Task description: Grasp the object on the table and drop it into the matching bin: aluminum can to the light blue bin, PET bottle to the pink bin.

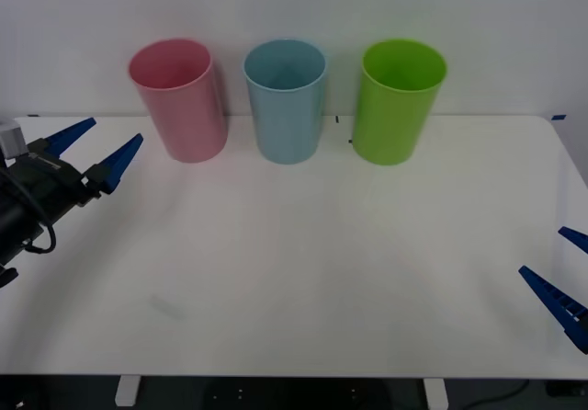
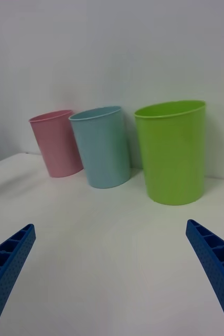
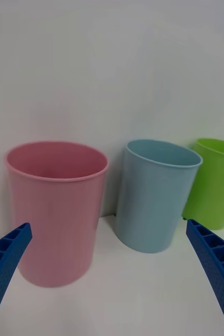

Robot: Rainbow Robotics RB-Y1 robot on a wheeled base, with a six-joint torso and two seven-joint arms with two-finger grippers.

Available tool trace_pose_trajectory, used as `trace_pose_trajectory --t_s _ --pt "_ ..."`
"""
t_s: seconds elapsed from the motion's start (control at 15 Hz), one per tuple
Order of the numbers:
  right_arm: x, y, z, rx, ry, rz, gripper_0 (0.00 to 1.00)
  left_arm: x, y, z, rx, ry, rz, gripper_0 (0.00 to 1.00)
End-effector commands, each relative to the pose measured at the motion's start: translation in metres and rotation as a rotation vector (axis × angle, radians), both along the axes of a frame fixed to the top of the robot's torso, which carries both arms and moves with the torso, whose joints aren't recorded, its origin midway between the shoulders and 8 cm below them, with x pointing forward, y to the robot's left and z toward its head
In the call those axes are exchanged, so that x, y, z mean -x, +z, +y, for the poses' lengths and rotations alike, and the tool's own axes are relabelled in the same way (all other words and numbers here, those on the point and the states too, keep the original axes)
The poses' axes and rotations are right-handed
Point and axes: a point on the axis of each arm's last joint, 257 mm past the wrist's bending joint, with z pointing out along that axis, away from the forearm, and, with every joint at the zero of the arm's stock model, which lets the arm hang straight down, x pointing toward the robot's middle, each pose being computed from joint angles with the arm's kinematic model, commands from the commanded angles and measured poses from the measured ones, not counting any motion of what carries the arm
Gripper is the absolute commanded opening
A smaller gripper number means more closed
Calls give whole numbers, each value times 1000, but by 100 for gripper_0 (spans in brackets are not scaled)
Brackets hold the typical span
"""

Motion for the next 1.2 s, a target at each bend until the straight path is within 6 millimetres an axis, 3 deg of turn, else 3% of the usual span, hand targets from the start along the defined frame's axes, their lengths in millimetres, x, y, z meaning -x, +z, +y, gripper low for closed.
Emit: trace_pose_trajectory --t_s 0.07,0.33,0.6,0.93,1.2 --pt "0 0 0 0 0 0 100 36 -11 27 -43 -17 9 100" --pt "0 0 0 0 0 0 100 88 -25 69 -112 -26 40 100" --pt "0 0 0 0 0 0 100 128 -32 99 -147 -16 74 100" --pt "0 0 0 0 0 0 100 160 -43 121 -176 3 119 100" --pt "0 0 0 0 0 0 100 174 -52 125 -178 6 147 100"
